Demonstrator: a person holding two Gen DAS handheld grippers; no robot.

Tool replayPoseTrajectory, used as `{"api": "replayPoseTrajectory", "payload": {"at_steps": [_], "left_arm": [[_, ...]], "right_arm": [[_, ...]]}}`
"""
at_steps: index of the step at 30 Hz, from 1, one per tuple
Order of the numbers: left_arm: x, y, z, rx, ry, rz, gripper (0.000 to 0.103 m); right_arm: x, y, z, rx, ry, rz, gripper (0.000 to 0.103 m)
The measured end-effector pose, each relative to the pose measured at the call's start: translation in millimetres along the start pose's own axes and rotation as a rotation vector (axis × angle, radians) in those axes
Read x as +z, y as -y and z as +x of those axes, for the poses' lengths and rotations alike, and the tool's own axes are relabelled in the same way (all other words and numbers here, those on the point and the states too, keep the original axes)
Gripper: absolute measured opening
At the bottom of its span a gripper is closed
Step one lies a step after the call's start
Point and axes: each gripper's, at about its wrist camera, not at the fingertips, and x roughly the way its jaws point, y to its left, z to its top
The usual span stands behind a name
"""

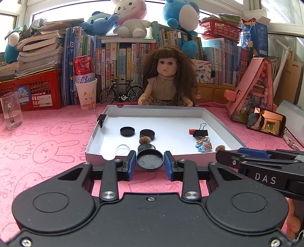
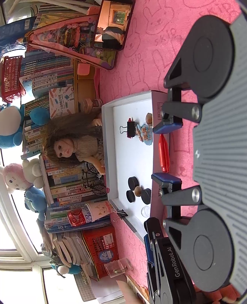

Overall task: Organize rigid objects
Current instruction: 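Carry the black lid in the left tool while the right tool carries the red cap toward the tray, then lower the lid into the tray with the left tool while the right tool releases the red cap there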

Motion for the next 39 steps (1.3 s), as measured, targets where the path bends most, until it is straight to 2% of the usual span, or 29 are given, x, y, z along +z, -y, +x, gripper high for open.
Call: {"api": "replayPoseTrajectory", "payload": {"at_steps": [28, 36, 39], "left_arm": [[28, -15, 31, 0.024, -0.010, -0.061, 0.030], [54, -38, 49, 0.030, -0.003, -0.090, 0.030], [64, -45, 62, 0.026, -0.023, -0.090, 0.030]], "right_arm": [[24, 10, 25, -0.034, 0.013, 0.018, 0.050], [42, 24, 39, -0.041, 0.011, 0.043, 0.050], [50, 29, 47, -0.044, 0.011, 0.048, 0.050]]}}
